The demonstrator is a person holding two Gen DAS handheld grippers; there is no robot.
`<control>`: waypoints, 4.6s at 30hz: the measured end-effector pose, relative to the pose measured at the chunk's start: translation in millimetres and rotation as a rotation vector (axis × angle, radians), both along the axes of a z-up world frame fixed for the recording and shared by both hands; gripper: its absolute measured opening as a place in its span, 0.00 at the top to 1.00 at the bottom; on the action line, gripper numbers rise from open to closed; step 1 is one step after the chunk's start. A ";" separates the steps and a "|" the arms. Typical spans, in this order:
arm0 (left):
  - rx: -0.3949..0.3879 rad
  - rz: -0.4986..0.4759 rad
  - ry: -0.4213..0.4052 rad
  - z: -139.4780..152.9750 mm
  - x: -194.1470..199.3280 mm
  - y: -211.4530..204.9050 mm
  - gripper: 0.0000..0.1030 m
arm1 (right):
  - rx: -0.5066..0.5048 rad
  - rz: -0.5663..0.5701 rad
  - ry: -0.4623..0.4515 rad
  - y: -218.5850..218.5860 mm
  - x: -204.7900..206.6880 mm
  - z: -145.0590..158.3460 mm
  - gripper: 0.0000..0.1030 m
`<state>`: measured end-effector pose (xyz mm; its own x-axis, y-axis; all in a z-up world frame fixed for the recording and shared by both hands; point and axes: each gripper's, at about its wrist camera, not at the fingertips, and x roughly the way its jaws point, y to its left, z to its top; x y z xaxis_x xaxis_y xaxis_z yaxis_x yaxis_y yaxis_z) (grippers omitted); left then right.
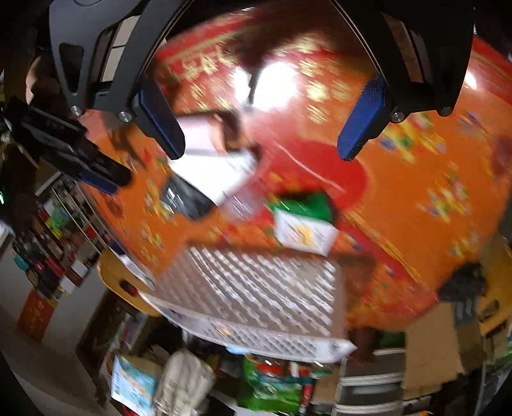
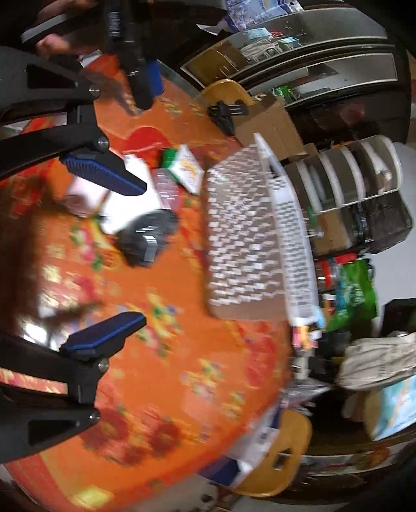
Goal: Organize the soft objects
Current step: 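Open both grippers to drop the items into the basket, then grasp the pink rolled towel with the left gripper while the right grasps the black glove, then carry the pink towel and black glove over the basket and lower them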
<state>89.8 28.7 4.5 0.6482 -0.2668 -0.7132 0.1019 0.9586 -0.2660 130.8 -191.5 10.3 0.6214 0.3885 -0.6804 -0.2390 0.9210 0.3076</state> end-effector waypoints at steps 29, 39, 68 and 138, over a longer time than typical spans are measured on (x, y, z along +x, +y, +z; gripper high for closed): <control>0.087 -0.071 -0.009 -39.6 1.3 -78.7 0.08 | -0.058 0.104 0.061 40.4 47.0 -23.5 0.41; 0.094 -0.076 -0.018 -41.4 3.0 -78.5 0.08 | -0.105 0.131 0.072 50.8 59.8 -29.7 0.41; 0.146 -0.095 -0.101 -43.6 -9.1 -76.5 0.37 | -0.113 0.108 0.019 38.1 46.6 -21.5 0.51; 0.053 -0.028 -0.198 148.6 164.2 13.5 0.38 | -0.138 0.031 -0.210 13.4 96.7 126.7 0.52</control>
<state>253.9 42.2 153.1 0.7696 -0.2528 -0.5863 0.1743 0.9666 -0.1878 227.4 -178.1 137.0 0.7440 0.3221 -0.5854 -0.3132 0.9420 0.1203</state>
